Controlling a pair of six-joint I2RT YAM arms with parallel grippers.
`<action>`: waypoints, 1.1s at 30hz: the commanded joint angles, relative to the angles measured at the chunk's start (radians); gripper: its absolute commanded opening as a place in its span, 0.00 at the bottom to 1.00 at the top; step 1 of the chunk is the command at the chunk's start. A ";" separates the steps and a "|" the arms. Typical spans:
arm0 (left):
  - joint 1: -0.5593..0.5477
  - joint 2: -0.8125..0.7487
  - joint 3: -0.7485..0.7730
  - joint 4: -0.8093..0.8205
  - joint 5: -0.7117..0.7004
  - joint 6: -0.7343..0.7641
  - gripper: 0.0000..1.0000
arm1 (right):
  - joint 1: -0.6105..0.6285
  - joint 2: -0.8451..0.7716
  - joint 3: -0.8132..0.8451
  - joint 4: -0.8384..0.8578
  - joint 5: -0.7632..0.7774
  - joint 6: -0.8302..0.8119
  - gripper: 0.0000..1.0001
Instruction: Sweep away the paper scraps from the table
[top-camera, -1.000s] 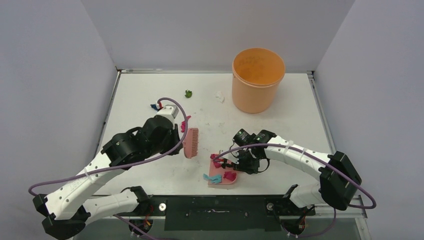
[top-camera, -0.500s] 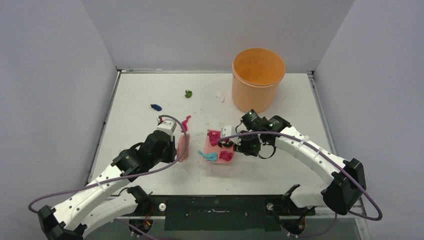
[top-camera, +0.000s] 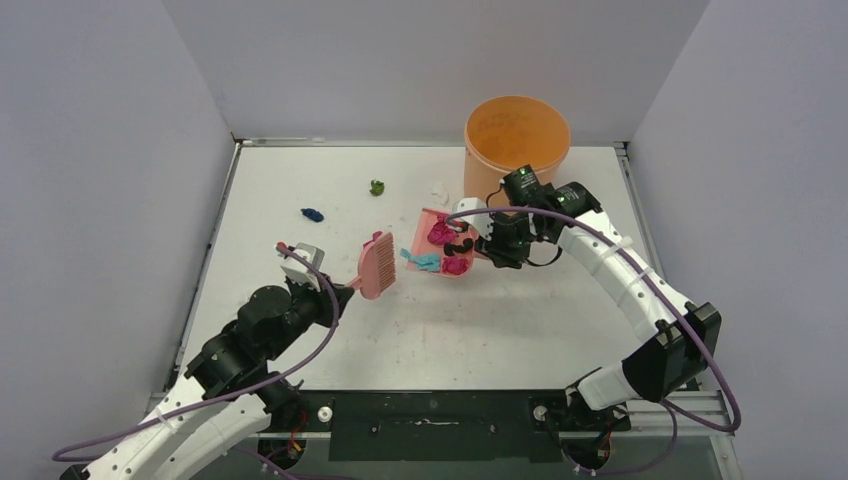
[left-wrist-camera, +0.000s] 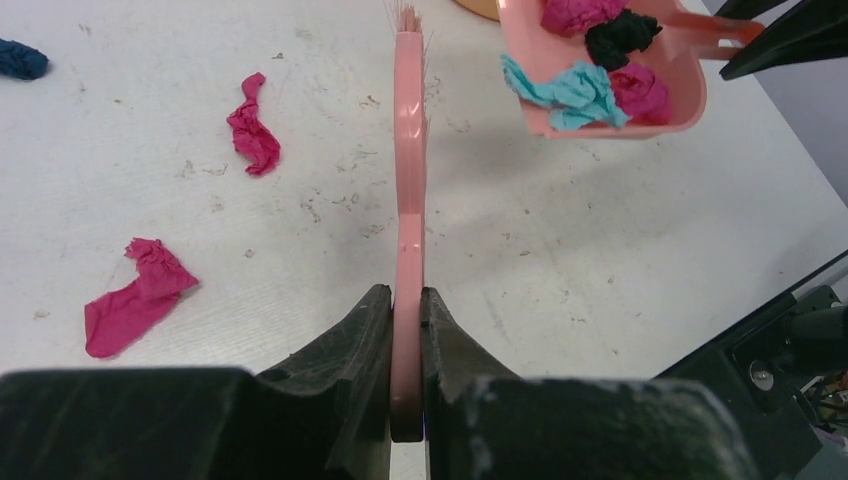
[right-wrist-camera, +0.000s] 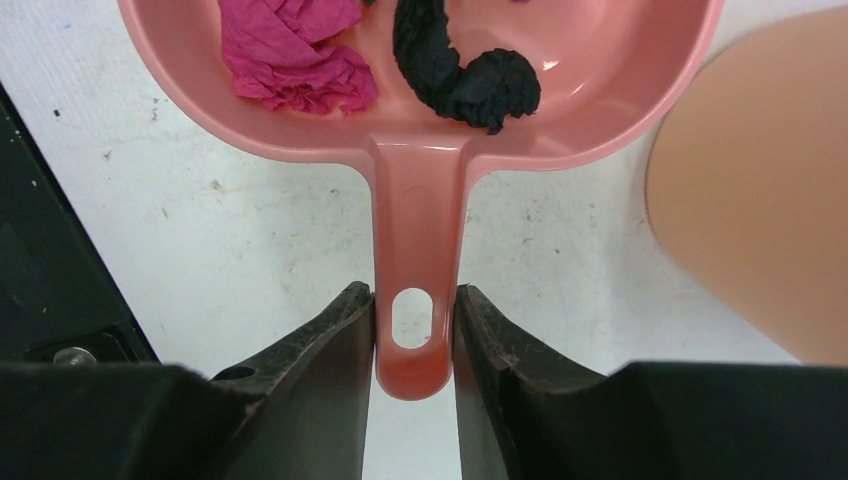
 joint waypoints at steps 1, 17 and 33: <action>0.008 0.039 -0.001 0.086 0.038 0.014 0.00 | -0.071 0.040 0.135 -0.034 -0.084 0.006 0.05; 0.015 0.020 0.007 0.067 0.067 0.004 0.00 | -0.335 0.222 0.567 -0.151 -0.200 0.070 0.05; 0.013 0.042 0.014 0.068 0.099 0.013 0.00 | -0.388 0.281 0.810 0.104 0.416 0.147 0.05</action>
